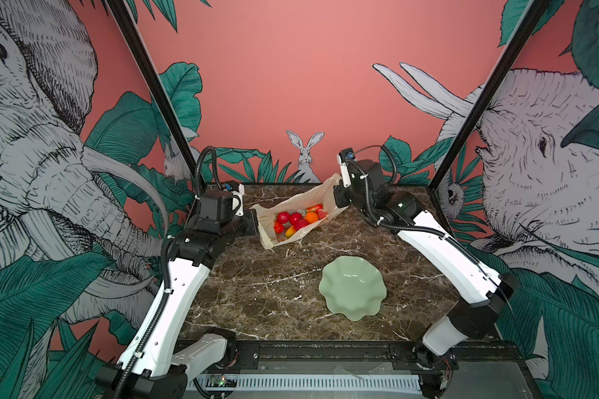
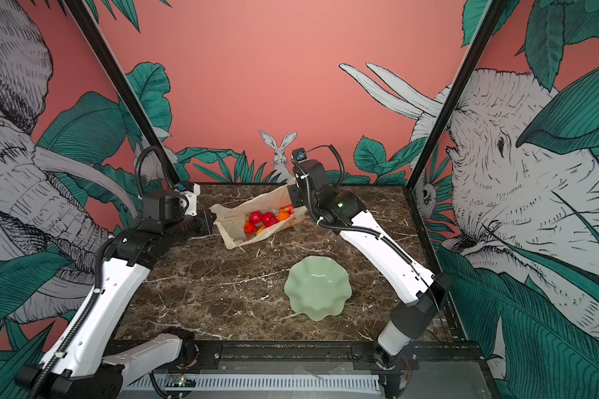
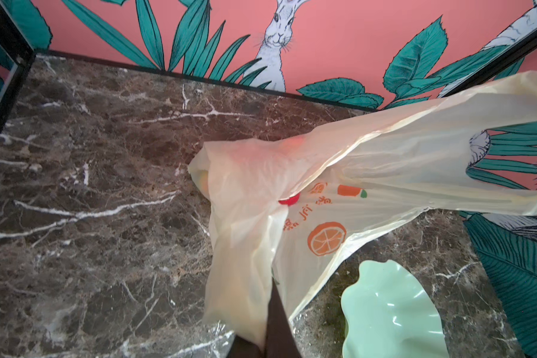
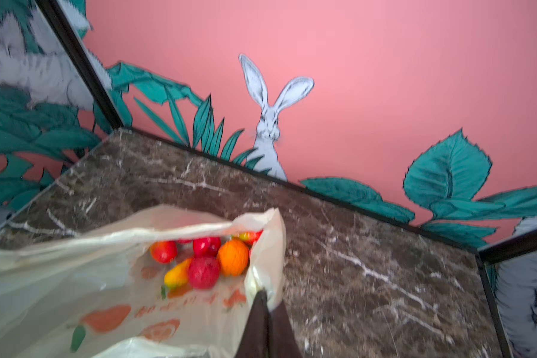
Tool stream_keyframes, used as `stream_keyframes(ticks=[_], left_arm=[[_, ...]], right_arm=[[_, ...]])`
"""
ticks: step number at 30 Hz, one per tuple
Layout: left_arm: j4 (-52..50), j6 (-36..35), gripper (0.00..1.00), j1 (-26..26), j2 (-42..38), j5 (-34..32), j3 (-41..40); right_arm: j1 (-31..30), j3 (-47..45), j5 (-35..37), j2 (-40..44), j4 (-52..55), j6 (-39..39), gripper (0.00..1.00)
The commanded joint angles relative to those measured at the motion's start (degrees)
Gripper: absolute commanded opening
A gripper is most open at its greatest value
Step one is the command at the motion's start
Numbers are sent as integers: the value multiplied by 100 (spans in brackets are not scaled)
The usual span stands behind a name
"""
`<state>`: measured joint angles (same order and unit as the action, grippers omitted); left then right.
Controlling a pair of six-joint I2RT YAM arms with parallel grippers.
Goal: Take fruits out of the plastic bag
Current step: Adjust the plastic bag at the center of the board.
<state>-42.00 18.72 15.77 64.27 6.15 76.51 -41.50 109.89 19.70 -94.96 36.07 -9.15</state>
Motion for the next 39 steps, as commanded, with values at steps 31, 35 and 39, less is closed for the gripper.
stream_keyframes(ticks=[31,35,39], left_arm=[[1187,-1507,0,-163,-169,4062,-566],[926,-1491,0,-164,-584,4229,-881],[454,-1638,0,-160,-727,4157,-1107]], right_arm=[[1025,-313,-1248,775,398,631,51],[514,-160,-909,1132,801,1175,63],[-150,-30,-868,1298,1189,1805,70]])
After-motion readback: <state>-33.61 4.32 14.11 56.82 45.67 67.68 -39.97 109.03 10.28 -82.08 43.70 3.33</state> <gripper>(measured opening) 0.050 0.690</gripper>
